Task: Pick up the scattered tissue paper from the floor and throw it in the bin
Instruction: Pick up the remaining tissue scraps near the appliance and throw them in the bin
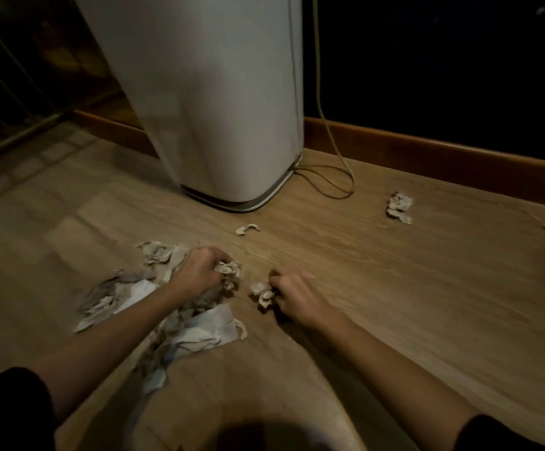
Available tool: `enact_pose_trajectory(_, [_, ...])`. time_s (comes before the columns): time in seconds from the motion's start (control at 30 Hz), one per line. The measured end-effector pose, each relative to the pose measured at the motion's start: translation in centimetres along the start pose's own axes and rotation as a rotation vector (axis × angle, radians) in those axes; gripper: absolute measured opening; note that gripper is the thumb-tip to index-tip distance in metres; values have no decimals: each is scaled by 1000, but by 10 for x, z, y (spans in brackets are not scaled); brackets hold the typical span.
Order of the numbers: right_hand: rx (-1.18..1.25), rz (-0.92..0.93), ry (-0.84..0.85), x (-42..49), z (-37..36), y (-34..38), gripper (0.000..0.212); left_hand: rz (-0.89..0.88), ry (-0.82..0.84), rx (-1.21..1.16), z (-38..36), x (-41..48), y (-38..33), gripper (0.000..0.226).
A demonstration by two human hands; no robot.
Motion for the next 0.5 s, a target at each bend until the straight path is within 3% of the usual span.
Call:
enact_pose_trajectory(0.07, [-13,34,47,1,-18,10,33,-13,98,50,3,-19,-2,37])
enact_pose_trajectory(0.2, [8,33,-10,-2,-25,15,10,-62,362,113,-16,-60,-6,42])
enact_pose_trajectory(0.3, [134,-87,0,0,-11,1,11,-153,510,241,-46,-90,-5,51])
enact_pose_trajectory(0.37, [196,-168,73,-5,1,-14,17,-203,470,322,-56,-97,-1,51])
enact_pose_trajectory(0.5, [242,-225,72,-47,23,-19,15,-178,356,215,-53,-81,3,36])
Point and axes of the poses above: each hand's wrist, its own x-axis towards the middle knuckle, its own z-axis out of the back of the hand, y = z × x, the point moved 4 cm from there along x, towards the middle knuckle, and after that the axes turned 14 degrees about -x, right-handed, at the moved point
